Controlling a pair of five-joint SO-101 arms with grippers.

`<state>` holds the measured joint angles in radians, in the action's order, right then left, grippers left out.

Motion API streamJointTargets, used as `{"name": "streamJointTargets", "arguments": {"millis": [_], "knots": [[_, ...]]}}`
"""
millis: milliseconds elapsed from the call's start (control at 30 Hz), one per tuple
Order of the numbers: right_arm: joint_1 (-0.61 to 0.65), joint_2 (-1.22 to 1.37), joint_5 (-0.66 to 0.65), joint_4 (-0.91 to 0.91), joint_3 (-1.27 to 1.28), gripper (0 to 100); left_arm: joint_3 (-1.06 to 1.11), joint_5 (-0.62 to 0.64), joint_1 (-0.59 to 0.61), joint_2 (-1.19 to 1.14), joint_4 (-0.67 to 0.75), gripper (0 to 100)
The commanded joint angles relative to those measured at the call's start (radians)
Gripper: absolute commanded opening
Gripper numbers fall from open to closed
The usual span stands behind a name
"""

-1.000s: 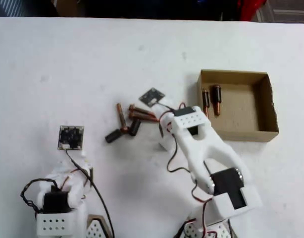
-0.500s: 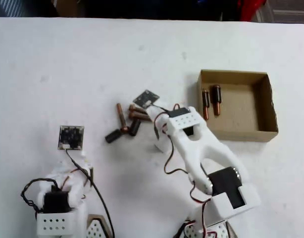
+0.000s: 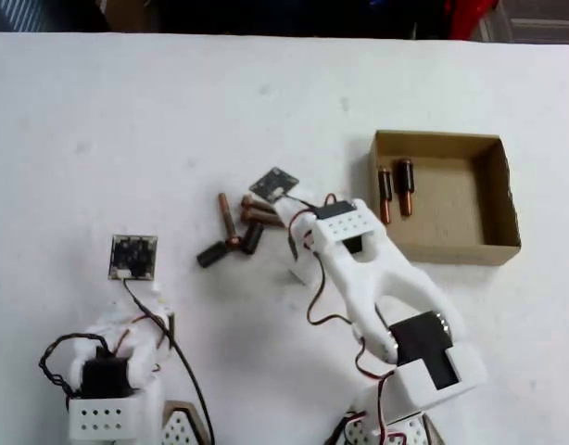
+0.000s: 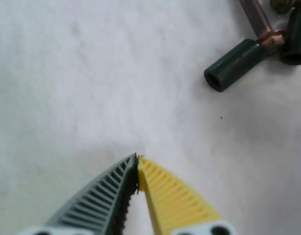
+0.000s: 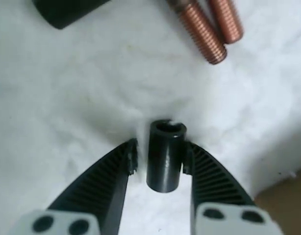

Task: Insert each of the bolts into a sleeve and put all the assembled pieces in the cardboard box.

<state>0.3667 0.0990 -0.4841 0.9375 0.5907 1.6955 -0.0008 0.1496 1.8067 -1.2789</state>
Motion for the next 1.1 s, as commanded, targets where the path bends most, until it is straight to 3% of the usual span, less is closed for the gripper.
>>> {"name": "streamJointTargets", "arguments": {"millis": [0,167,733,1067], "knots": [[-0.045,0.008,-0.005,-0.036,-0.008,12.4,-0.003,-0.009,0.007,0.022,-0.006,2],[-0.042,0.008,-0.005,-0.036,-0.008,1.3,-0.003,-0.009,0.007,0.022,-0.006,2],[-0.038,-0.031,-0.005,-0.03,-0.032,1.7,-0.003,-0.009,0.007,0.022,-0.006,2],[-0.036,-0.344,0.005,0.058,-0.034,1.7,-0.003,-0.009,0.007,0.022,-0.006,2]]}}
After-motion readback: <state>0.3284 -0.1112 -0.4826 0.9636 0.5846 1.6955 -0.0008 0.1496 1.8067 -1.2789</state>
